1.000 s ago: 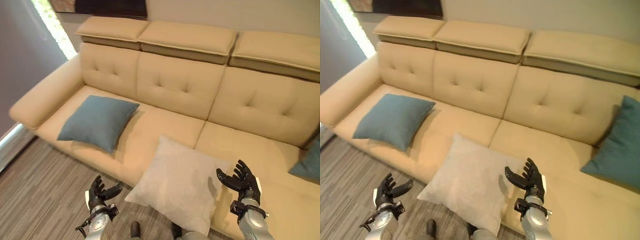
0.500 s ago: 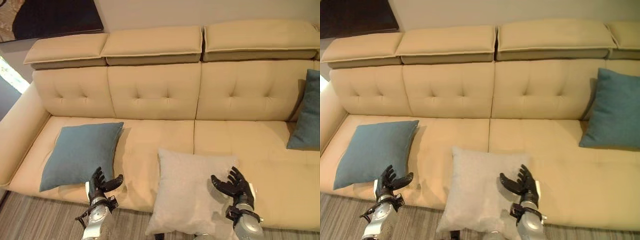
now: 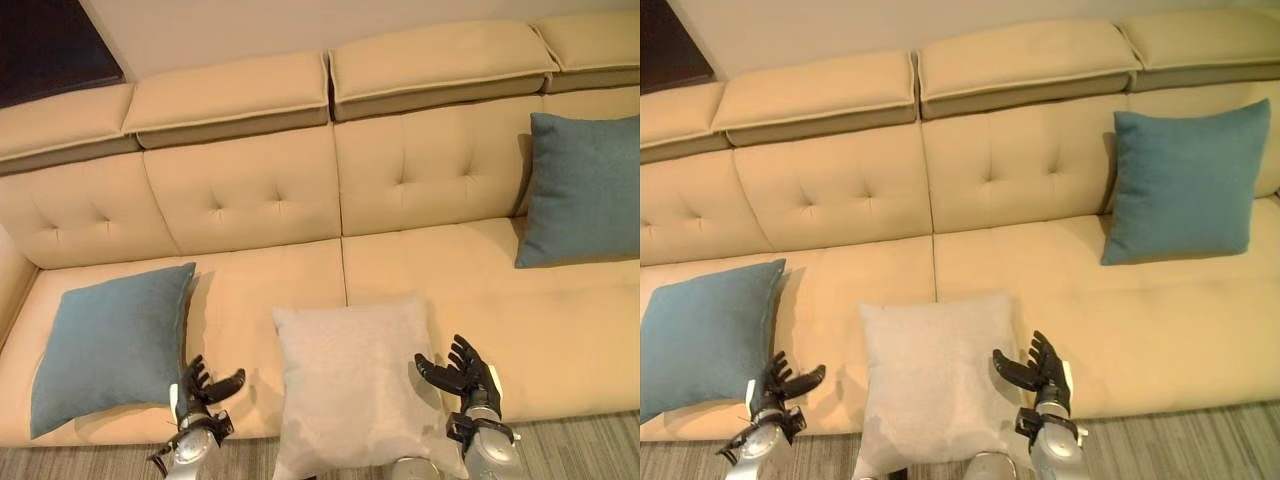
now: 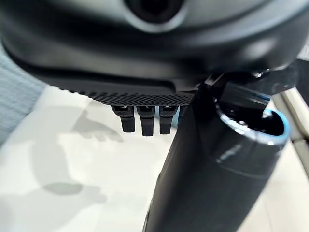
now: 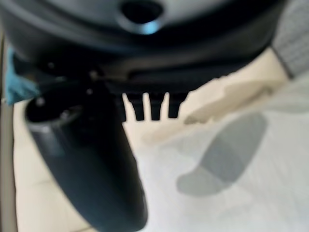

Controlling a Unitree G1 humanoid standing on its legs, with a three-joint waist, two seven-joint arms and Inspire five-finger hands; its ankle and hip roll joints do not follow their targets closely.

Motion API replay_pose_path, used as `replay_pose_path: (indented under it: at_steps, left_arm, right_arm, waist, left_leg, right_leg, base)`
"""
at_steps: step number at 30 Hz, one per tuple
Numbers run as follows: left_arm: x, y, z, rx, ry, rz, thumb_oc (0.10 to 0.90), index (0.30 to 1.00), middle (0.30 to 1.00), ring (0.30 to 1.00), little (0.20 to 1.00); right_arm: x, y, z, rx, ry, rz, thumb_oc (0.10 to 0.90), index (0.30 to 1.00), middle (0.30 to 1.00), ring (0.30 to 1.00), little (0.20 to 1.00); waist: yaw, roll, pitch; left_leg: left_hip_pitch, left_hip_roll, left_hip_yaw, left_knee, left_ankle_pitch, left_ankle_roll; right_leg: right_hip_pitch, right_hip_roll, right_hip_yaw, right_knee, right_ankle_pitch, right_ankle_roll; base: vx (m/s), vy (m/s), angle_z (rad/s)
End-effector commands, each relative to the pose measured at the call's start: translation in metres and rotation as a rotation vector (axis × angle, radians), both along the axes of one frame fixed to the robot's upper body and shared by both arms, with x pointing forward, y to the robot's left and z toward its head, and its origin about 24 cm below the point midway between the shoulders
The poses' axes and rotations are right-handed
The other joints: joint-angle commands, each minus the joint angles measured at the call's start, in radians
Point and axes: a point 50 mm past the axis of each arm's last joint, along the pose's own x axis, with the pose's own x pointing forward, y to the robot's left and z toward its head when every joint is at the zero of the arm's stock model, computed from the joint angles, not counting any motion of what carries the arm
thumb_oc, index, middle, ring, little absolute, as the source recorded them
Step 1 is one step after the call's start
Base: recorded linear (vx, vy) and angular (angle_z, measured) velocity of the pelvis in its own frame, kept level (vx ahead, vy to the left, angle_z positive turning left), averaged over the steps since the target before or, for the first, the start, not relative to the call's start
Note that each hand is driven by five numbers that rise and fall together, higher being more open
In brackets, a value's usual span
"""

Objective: Pick up all the scattered cushions and arrange them neatly on the sofa.

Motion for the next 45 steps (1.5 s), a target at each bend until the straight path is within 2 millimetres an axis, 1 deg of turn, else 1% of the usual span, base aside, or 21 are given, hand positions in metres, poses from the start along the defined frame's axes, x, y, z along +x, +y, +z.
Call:
replay_pose_path:
  at_steps: [1, 3, 4, 5, 7, 11, 13, 15, 19, 22, 24, 28, 32, 34, 35, 36, 37, 39, 40, 42, 45]
  left_arm:
    - [0.041, 0.02, 0.036, 0.112, -0.183, -0.038, 0.8, 0.9, 0.9, 0.9, 0.9]
    - [0.046, 0.017, 0.042, 0.13, -0.209, -0.062, 0.8, 0.9, 0.9, 0.9, 0.9]
    - [0.047, 0.014, 0.044, 0.136, -0.217, -0.086, 0.8, 0.9, 0.9, 0.9, 0.9]
    - [0.046, 0.013, 0.041, 0.136, -0.2, -0.09, 0.8, 0.9, 0.9, 0.9, 0.9]
    - [0.044, 0.009, 0.035, 0.137, -0.172, -0.119, 0.8, 0.9, 0.9, 0.9, 0.9]
    - [0.041, 0.008, 0.028, 0.131, -0.134, -0.142, 0.8, 0.9, 0.9, 0.9, 0.9]
    - [0.04, 0.009, 0.025, 0.127, -0.113, -0.165, 0.8, 0.9, 0.9, 0.9, 0.9]
    - [0.044, 0.014, 0.027, 0.179, -0.099, -0.206, 0.8, 0.9, 0.9, 0.9, 0.9]
    - [0.056, 0.018, 0.034, 0.229, -0.112, -0.23, 0.8, 0.9, 0.9, 0.9, 0.9]
    - [0.067, 0.015, 0.039, 0.188, -0.148, -0.213, 0.8, 0.9, 0.9, 0.9, 0.9]
    - [0.071, 0.012, 0.04, 0.12, -0.179, -0.19, 0.8, 0.9, 0.9, 0.9, 0.9]
    - [0.086, 0.003, 0.05, 0.114, -0.225, -0.224, 0.8, 0.9, 0.9, 0.9, 0.9]
    - [0.104, -0.013, 0.058, 0.103, -0.255, -0.274, 0.8, 0.9, 0.9, 0.9, 0.9]
    - [0.115, -0.02, 0.067, 0.105, -0.291, -0.296, 0.8, 0.9, 0.9, 0.9, 0.9]
    - [0.123, -0.027, 0.072, 0.112, -0.309, -0.319, 0.8, 0.9, 0.9, 0.9, 0.9]
    - [0.128, -0.031, 0.074, 0.122, -0.313, -0.339, 0.8, 0.9, 0.9, 0.9, 0.9]
    - [0.128, -0.031, 0.075, 0.122, -0.314, -0.339, 0.8, 0.9, 0.9, 0.9, 0.9]
    - [0.137, -0.038, 0.077, 0.115, -0.305, -0.358, 0.8, 0.9, 0.9, 0.9, 0.9]
    - [0.141, -0.042, 0.077, 0.105, -0.297, -0.364, 0.8, 0.9, 0.9, 0.9, 0.9]
    - [0.144, -0.046, 0.077, 0.101, -0.288, -0.376, 0.8, 0.9, 0.9, 0.9, 0.9]
    - [0.144, -0.063, 0.067, 0.094, -0.228, -0.444, 0.8, 0.9, 0.9, 0.9, 0.9]
  right_arm:
    - [0.024, -0.011, 0.043, -0.092, -0.232, -0.002, 0.8, 0.9, 0.9, 0.9, 0.9]
    - [0.025, -0.015, 0.043, -0.114, -0.221, -0.008, 0.8, 0.9, 0.9, 0.9, 0.9]
    - [0.025, -0.02, 0.038, -0.139, -0.185, -0.012, 0.8, 0.9, 0.9, 0.9, 0.9]
    - [0.025, -0.023, 0.036, -0.16, -0.167, -0.014, 0.8, 0.9, 0.9, 0.9, 0.9]
    - [0.03, -0.032, 0.034, -0.208, -0.136, -0.028, 0.8, 0.9, 0.9, 0.9, 0.9]
    - [0.031, -0.037, 0.019, -0.194, -0.056, -0.039, 0.8, 0.9, 0.9, 0.9, 0.9]
    - [0.03, -0.04, 0.007, -0.169, 0.007, -0.052, 0.8, 0.9, 0.9, 0.9, 0.9]
    - [0.031, -0.042, 0.0, -0.146, 0.045, -0.064, 0.8, 0.9, 0.9, 0.9, 0.9]
    - [0.04, -0.042, -0.002, -0.124, 0.056, -0.08, 0.8, 0.9, 0.9, 0.9, 0.9]
    - [0.048, -0.038, -0.003, -0.06, 0.043, -0.125, 0.8, 0.9, 0.9, 0.9, 0.9]
    - [0.054, -0.032, 0.001, -0.011, 0.009, -0.132, 0.8, 0.9, 0.9, 0.9, 0.9]
    - [0.064, -0.018, 0.004, 0.084, -0.04, -0.129, 0.8, 0.9, 0.9, 0.9, 0.9]
    - [0.074, 0.01, 0.002, 0.186, -0.051, -0.039, 0.8, 0.9, 0.9, 0.9, 0.9]
    - [0.081, 0.021, 0.006, 0.182, -0.063, 0.028, 0.8, 0.9, 0.9, 0.9, 0.9]
    - [0.086, 0.034, 0.009, 0.193, -0.076, 0.1, 0.8, 0.9, 0.9, 0.9, 0.9]
    - [0.088, 0.04, 0.009, 0.199, -0.075, 0.136, 0.8, 0.9, 0.9, 0.9, 0.9]
    - [0.089, 0.04, 0.009, 0.199, -0.075, 0.136, 0.8, 0.9, 0.9, 0.9, 0.9]
    - [0.094, 0.059, 0.011, 0.162, -0.056, 0.275, 0.8, 0.9, 0.9, 0.9, 0.9]
    - [0.097, 0.066, 0.011, 0.135, -0.039, 0.33, 0.8, 0.9, 0.9, 0.9, 0.9]
    - [0.098, 0.071, 0.01, 0.118, -0.025, 0.365, 0.8, 0.9, 0.9, 0.9, 0.9]
    - [0.097, 0.086, 0.003, 0.082, 0.035, 0.463, 0.8, 0.9, 0.9, 0.9, 0.9]
  waist:
    - [0.005, -0.053, 0.004]
    - [0.021, -0.069, 0.01]
    - [0.04, -0.075, 0.0]
    - [0.05, -0.069, -0.007]
    - [0.065, -0.065, -0.012]
    - [0.072, -0.054, -0.027]
    - [0.079, -0.054, -0.045]
    - [0.084, -0.059, -0.056]
    - [0.095, -0.072, -0.062]
    - [0.096, -0.074, -0.059]
    - [0.094, -0.073, -0.053]
    - [0.09, -0.07, -0.04]
    - [0.088, -0.077, -0.008]
    - [0.089, -0.087, 0.013]
    - [0.091, -0.095, 0.03]
    - [0.091, -0.099, 0.039]
    - [0.091, -0.099, 0.039]
    - [0.093, -0.114, 0.065]
    - [0.095, -0.122, 0.078]
    - [0.096, -0.126, 0.085]
    - [0.096, -0.138, 0.098]
  left_leg:
    - [-0.123, 0.06, -0.094, 0.385, -0.022, -0.025]
    - [-0.169, 0.038, -0.111, 0.417, -0.054, -0.014]
    - [-0.172, 0.003, -0.106, 0.297, -0.098, 0.0]
    - [-0.18, 0.003, -0.109, 0.194, -0.062, -0.005]
    - [-0.206, 0.004, -0.123, 0.116, -0.015, -0.015]
    - [-0.181, -0.013, -0.156, 0.054, -0.003, -0.017]
    - [-0.148, -0.013, -0.145, 0.006, 0.003, -0.016]
    - [-0.121, -0.017, -0.14, -0.022, 0.001, -0.015]
    - [-0.113, -0.022, -0.134, -0.054, -0.005, -0.009]
    - [-0.133, -0.027, -0.137, -0.063, -0.012, -0.007]
    - [-0.15, -0.03, -0.138, -0.063, -0.018, -0.005]
    - [-0.175, -0.037, -0.143, -0.063, -0.022, -0.005]
    - [-0.193, -0.04, -0.147, -0.063, -0.015, -0.008]
    - [-0.206, -0.039, -0.15, -0.063, -0.01, -0.008]
    - [-0.218, -0.037, -0.15, -0.063, -0.007, -0.008]
    - [-0.224, -0.036, -0.15, -0.063, -0.004, -0.009]
    - [-0.224, -0.036, -0.15, -0.063, -0.004, -0.009]
    - [-0.242, -0.03, -0.153, -0.063, 0.006, -0.01]
    - [-0.244, -0.028, -0.152, -0.063, 0.008, -0.012]
    - [-0.247, -0.026, -0.152, -0.063, 0.012, -0.012]
    - [-0.258, -0.023, -0.154, -0.063, 0.02, -0.013]
  right_leg:
    - [-0.02, 0.017, -0.001, 0.186, -0.185, -0.073]
    - [0.001, 0.018, -0.01, 0.184, -0.204, -0.079]
    - [0.025, 0.021, -0.013, 0.169, -0.215, -0.064]
    - [0.038, 0.027, -0.016, 0.164, -0.224, -0.056]
    - [0.057, 0.028, -0.01, 0.156, -0.227, -0.051]
    - [0.079, 0.032, -0.006, 0.146, -0.23, -0.042]
    - [0.095, 0.031, -0.006, 0.109, -0.221, -0.037]
    - [0.098, 0.03, -0.003, 0.08, -0.208, -0.03]
    - [0.088, 0.031, -0.001, 0.026, -0.179, -0.016]
    - [0.064, 0.032, -0.003, 0.001, -0.163, -0.009]
    - [0.047, 0.031, -0.001, -0.01, -0.154, -0.005]
    - [0.023, 0.028, -0.005, -0.021, -0.143, -0.002]
    - [0.002, 0.025, -0.011, -0.023, -0.13, 0.0]
    - [-0.013, 0.025, -0.011, -0.022, -0.124, 0.001]
    - [-0.028, 0.027, -0.009, -0.022, -0.117, 0.0]
    - [-0.036, 0.028, -0.007, -0.021, -0.114, 0.0]
    - [-0.036, 0.028, -0.007, -0.02, -0.114, 0.0]
    - [-0.058, 0.032, -0.007, -0.017, -0.105, -0.002]
    - [-0.063, 0.034, -0.006, -0.016, -0.102, -0.004]
    - [-0.069, 0.035, -0.007, -0.015, -0.099, -0.004]
    - [-0.085, 0.038, -0.005, -0.011, -0.094, -0.007]
  base:
    - [-0.01, -0.247, 0.16]
    - [0.12, -0.162, 0.14]
    - [0.25, -0.039, 0.2]
    - [0.28, 0.033, 0.18]
    - [0.19, 0.067, 0.14]
    - [0.13, 0.058, -0.08]
    - [0.19, 0.07, -0.11]
    - [0.15, 0.064, -0.02]
    - [0.05, 0.042, 0.02]
    - [-0.04, 0.04, -0.03]
    - [-0.05, 0.052, -0.04]
    - [-0.05, 0.043, -0.01]
    - [-0.08, 0.012, 0.07]
    - [-0.13, -0.017, 0.14]
    - [-0.14, -0.029, 0.02]
    - [-0.09, -0.026, -0.04]
    - [-0.06, -0.019, -0.04]
    - [-0.11, -0.04, -0.02]
    - [-0.1, -0.039, -0.04]
    - [-0.05, -0.023, -0.04]
    - [-0.04, -0.022, -0.01]
